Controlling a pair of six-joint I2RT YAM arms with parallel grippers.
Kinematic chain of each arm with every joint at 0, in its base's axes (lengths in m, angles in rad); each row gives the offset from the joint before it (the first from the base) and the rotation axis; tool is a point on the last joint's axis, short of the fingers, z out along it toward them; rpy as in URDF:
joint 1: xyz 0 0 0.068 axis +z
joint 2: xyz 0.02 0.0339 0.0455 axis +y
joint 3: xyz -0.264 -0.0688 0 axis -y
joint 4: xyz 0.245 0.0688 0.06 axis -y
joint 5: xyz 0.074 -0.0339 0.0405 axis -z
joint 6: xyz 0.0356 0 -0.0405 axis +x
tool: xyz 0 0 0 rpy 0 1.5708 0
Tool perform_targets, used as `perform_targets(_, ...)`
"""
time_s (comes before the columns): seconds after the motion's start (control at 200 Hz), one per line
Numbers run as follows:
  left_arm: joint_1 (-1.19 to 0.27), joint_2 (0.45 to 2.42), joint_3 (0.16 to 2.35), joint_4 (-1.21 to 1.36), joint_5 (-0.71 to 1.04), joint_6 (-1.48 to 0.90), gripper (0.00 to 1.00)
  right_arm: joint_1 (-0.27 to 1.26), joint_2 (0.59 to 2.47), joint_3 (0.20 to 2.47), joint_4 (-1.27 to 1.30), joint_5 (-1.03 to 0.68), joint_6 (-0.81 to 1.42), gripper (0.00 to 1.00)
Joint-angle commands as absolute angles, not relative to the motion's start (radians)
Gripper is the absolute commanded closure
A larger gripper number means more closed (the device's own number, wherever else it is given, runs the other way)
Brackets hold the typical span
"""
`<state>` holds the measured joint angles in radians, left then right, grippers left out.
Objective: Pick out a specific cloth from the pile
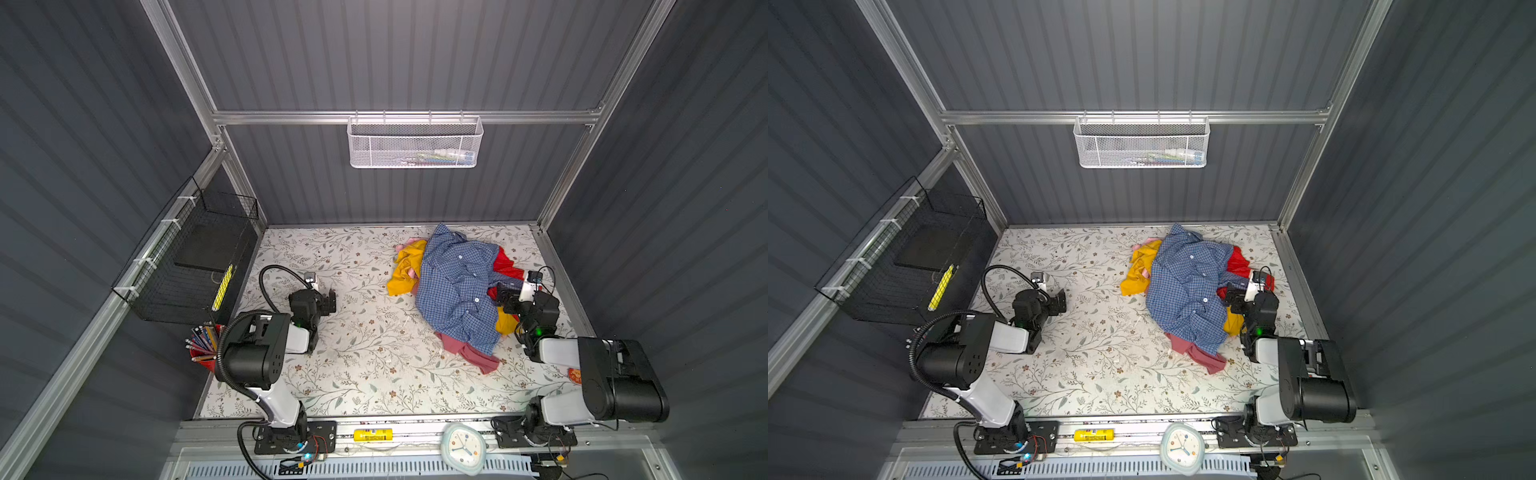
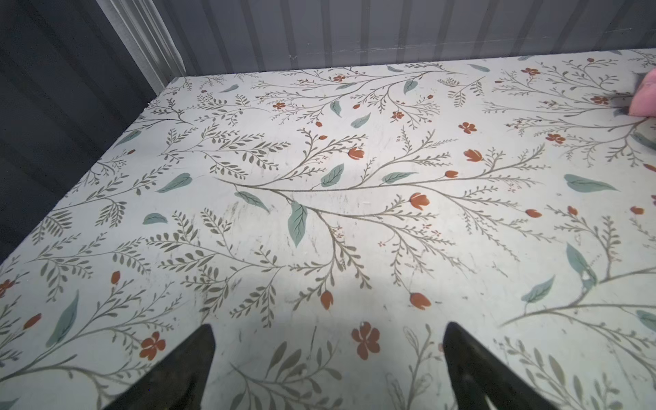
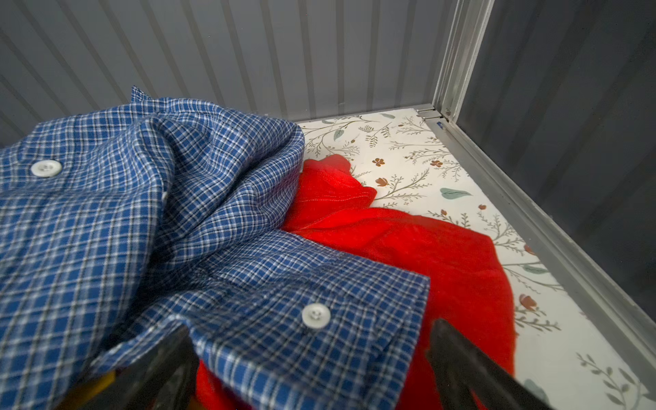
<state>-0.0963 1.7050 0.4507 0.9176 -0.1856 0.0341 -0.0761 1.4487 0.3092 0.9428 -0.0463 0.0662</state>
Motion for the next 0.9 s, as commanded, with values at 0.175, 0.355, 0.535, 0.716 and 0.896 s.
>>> perform_targets(0.175,-0.089,1.715,0.462,0.93,-0.18,0.047,0.0,-0.08,1.459,0.327,0.97,-0.054,0.056,0.01)
perform_targets(0.355,-0.089,1.715,0.462,0.93,-0.18,0.046,0.0,-0.08,1.459,0.329,0.969,-0.057,0.056,0.01)
perform_targets(0.535,-0.089,1.716,0.462,0.928,-0.178,0.046,0.0,-0.08,1.458,0.329,0.968,-0.056,0.057,0.01)
perform_targets(0.716,-0.089,1.716,0.465,0.925,-0.176,0.046,0.0,-0.081,1.46,0.33,0.968,-0.059,0.055,0.01)
perform_targets(0.896,-0.089,1.717,0.467,0.918,-0.176,0.046,0.0,-0.081,1.459,0.33,0.968,-0.06,0.055,0.01)
